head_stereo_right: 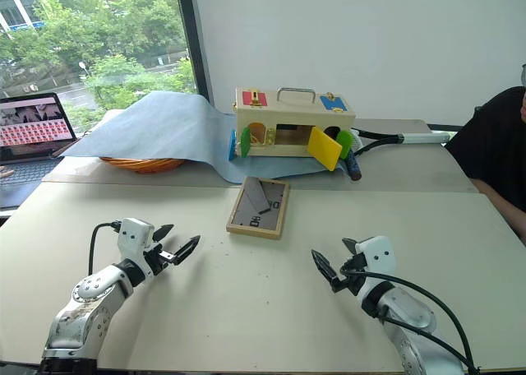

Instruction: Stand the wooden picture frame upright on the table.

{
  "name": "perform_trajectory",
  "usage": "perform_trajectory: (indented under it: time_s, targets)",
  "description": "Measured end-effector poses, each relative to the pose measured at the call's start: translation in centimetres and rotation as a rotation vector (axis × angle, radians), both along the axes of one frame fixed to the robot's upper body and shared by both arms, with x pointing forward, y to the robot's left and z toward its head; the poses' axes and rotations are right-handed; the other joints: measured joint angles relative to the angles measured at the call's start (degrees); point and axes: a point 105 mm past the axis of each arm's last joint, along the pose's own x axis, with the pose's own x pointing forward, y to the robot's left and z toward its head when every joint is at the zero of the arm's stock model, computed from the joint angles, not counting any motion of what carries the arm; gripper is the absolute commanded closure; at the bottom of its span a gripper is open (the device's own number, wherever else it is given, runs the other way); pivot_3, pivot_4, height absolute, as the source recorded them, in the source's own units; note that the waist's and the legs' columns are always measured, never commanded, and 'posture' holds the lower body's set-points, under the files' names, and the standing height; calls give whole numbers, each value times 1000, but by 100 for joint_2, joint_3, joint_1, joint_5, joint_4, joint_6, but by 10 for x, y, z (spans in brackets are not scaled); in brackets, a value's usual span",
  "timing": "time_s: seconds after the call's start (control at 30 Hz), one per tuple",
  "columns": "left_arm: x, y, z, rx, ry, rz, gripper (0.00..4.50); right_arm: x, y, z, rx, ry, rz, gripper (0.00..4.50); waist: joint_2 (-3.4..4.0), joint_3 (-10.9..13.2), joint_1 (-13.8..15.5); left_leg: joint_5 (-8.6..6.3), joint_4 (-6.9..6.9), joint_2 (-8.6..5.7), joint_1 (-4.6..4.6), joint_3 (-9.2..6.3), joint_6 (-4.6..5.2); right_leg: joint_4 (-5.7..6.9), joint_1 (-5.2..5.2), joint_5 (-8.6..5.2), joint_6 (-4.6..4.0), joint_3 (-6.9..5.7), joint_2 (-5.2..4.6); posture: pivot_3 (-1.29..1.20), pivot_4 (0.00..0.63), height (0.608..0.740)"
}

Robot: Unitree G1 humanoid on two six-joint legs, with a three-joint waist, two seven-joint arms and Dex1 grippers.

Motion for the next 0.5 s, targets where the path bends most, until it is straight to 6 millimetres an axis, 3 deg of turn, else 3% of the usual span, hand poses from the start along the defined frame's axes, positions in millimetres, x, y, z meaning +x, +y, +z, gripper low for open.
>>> perform_trajectory:
  time_s: [0.13,0.23,0.3,0.33,0.4,0.5]
  targets:
    - [2,-1,12,-51,34,-88,0,4,3,10,-26,3,73,14,-3,5,-3,4,5,0,-8,-1,3,5,-9,4,6,-2,0,0,150,670]
    - [11,7,65,-42,-52,-181,808,11,4,41,-90,-51,168,0,-4,1,-4,7,2,0,0,-5,7,-2,4,4,9,-7,0,0,150,670]
    - [10,7,73,-38,-56,-212,1682,10,7,42,-110,-38,205,551,1,-20,-4,-3,-3,-1,0,-5,13,-9,8,1,2,-7,0,0,150,670]
    - [9,5,69,-35,-33,-235,1911,10,9,39,-124,-18,223,708,1,-20,-4,-7,-2,-1,-1,-5,13,-8,7,0,-2,-7,-1,0,150,670]
    - [8,-2,58,-34,23,-274,2821,11,11,32,-155,22,245,1491,1,-20,4,-8,-5,-1,-7,-5,14,-8,1,10,-23,-9,-1,0,150,670]
    - [19,-11,52,-6,63,-294,3857,31,8,39,-174,8,207,2433,-1,-18,5,-4,4,-2,-6,-5,16,-5,1,11,-12,-10,-1,0,150,670]
